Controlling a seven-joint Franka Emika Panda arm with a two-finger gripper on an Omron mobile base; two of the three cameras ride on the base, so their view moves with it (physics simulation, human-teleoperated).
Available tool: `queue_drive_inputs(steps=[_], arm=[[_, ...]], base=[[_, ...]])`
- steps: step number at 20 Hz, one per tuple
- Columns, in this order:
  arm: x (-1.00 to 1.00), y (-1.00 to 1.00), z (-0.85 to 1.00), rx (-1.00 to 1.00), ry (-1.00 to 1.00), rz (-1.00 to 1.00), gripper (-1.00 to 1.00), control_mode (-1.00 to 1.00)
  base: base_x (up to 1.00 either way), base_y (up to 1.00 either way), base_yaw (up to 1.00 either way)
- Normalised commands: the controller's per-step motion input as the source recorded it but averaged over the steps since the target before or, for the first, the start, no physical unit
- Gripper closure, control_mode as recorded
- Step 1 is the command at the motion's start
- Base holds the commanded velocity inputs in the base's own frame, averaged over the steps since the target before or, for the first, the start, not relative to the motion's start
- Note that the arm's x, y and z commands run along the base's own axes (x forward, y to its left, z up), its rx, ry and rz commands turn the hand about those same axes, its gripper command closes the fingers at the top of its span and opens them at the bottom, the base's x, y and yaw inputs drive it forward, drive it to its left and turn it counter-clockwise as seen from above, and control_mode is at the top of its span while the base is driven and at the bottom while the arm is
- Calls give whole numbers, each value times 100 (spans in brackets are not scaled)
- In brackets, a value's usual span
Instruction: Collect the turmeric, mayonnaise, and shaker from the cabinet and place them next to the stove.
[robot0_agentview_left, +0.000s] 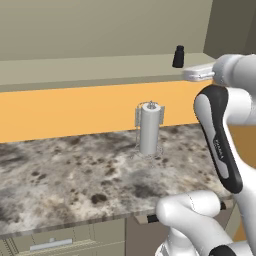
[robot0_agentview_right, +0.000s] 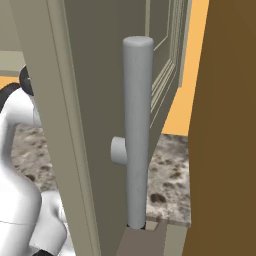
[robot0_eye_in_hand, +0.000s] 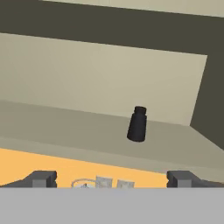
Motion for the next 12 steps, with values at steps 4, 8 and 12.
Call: queue_drive_inputs(steps=[4,8,12], arm=[[15,-10,0,0,-15,0,-100,-100],[27,0,0,0,-9,0,-100,-100],[19,-1,0,0,0,-2,-100,-100]], base=[[0,0,0],[0,0,0],[0,0,0]])
